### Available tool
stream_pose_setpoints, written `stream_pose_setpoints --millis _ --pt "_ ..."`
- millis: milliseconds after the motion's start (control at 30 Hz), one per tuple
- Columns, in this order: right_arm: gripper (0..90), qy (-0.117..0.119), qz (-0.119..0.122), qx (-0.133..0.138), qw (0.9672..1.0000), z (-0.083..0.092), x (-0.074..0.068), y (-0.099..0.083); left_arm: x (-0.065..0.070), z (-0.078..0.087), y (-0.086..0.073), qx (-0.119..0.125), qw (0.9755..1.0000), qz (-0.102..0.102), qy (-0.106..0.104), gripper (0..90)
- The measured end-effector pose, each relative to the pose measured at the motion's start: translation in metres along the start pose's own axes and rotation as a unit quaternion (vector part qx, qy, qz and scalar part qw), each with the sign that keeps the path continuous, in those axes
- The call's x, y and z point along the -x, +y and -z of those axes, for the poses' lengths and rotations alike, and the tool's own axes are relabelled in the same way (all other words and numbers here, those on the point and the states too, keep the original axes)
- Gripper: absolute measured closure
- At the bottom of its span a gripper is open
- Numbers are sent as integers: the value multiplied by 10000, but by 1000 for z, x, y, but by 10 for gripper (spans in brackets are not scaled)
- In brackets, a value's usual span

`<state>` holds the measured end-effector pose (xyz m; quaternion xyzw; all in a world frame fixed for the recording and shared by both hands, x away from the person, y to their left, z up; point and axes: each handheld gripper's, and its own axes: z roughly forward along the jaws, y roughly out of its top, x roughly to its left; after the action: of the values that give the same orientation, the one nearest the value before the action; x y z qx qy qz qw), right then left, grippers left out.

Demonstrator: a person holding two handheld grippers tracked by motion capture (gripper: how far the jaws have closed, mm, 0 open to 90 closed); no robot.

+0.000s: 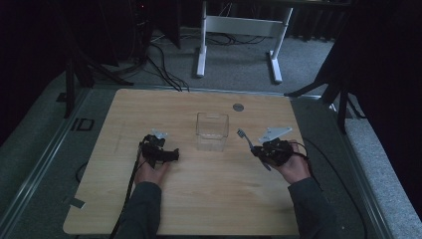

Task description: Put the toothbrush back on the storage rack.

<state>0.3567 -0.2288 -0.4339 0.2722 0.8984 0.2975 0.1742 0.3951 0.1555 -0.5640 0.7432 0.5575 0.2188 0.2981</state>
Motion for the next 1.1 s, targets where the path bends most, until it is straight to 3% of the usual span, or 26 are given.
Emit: stream_pose_setpoints --millis 667,1100 --pt "822 -37 -185 452 9988 3 4 4 0 0 0 4 10000 5 0 16" --pt "822 -73 -354 786 9963 6 6 10 0 0 0 3 10000 -4 1 17"
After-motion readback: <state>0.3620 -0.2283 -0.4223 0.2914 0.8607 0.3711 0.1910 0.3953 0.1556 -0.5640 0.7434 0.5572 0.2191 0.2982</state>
